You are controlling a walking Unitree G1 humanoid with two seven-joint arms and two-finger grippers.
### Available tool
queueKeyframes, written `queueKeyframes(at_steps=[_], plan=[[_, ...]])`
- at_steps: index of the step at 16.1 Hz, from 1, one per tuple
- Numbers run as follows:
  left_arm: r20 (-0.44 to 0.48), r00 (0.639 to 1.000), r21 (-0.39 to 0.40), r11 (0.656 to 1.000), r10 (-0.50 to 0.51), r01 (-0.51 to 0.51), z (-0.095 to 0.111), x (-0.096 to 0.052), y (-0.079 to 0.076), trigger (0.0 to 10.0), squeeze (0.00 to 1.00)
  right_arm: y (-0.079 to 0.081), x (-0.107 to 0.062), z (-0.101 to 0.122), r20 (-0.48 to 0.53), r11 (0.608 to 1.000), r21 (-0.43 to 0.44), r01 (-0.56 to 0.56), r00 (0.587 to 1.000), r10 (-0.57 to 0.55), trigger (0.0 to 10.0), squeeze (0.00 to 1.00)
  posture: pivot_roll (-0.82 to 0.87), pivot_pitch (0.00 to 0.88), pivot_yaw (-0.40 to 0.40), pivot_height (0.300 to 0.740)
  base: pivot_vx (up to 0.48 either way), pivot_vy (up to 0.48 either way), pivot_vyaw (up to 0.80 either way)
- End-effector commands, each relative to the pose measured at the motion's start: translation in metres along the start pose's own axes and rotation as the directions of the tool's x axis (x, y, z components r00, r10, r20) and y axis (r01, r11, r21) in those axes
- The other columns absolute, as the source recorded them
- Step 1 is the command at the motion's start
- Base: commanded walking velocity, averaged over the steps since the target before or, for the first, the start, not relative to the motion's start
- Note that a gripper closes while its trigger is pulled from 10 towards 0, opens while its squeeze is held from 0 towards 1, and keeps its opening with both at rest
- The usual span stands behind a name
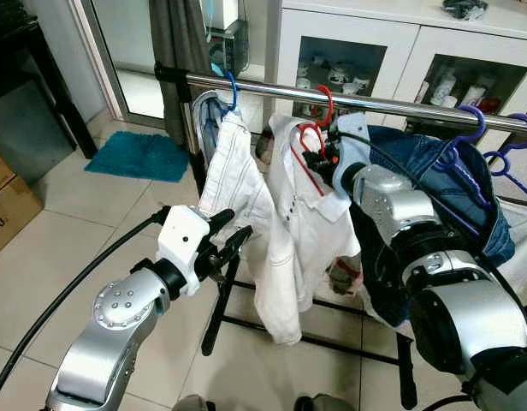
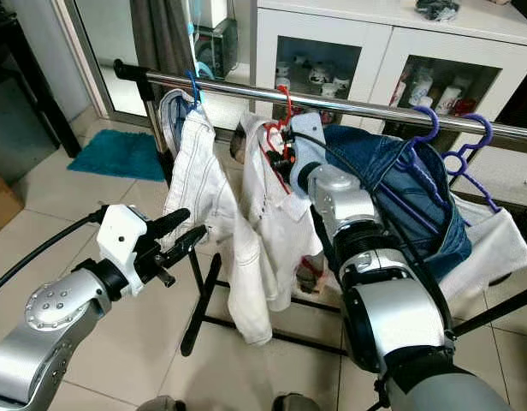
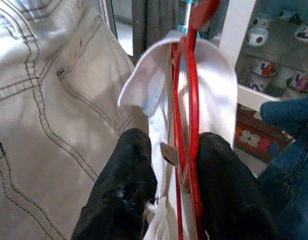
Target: Hang hanger
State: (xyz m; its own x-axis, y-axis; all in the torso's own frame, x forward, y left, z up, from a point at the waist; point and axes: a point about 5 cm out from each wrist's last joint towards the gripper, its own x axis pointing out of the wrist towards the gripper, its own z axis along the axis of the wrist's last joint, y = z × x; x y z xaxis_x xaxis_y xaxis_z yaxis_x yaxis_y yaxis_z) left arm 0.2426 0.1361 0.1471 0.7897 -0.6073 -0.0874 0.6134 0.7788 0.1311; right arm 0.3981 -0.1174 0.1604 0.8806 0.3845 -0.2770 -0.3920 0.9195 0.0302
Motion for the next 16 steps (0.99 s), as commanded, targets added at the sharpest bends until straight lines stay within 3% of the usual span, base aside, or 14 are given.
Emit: queueKeyframes(at_steps=[1, 16], plan=[[-0.006, 1.000, 0.010, 1.000, -0.005, 0.005, 0.0009, 0.0028, -0.0009, 10.0, 0.00, -0.0008, 0.0012, 0.0087, 0.020, 1.000, -0.006, 0.015, 1.000, -0.015, 0.0, 0.00, -0.05, 0.052, -0.020, 0.740, 0.000, 0.000, 0.00], [-0.015, 1.000, 0.020, 1.000, 0.016, -0.016, -0.0001, 0.0050, 0.0012, 10.0, 0.00, -0.0001, 0.0031, 0.0032, 0.012, 0.999, -0.032, 0.022, 1.000, -0.022, 0.0, 0.00, -0.06, 0.042, -0.024, 0.740, 0.000, 0.000, 0.00]])
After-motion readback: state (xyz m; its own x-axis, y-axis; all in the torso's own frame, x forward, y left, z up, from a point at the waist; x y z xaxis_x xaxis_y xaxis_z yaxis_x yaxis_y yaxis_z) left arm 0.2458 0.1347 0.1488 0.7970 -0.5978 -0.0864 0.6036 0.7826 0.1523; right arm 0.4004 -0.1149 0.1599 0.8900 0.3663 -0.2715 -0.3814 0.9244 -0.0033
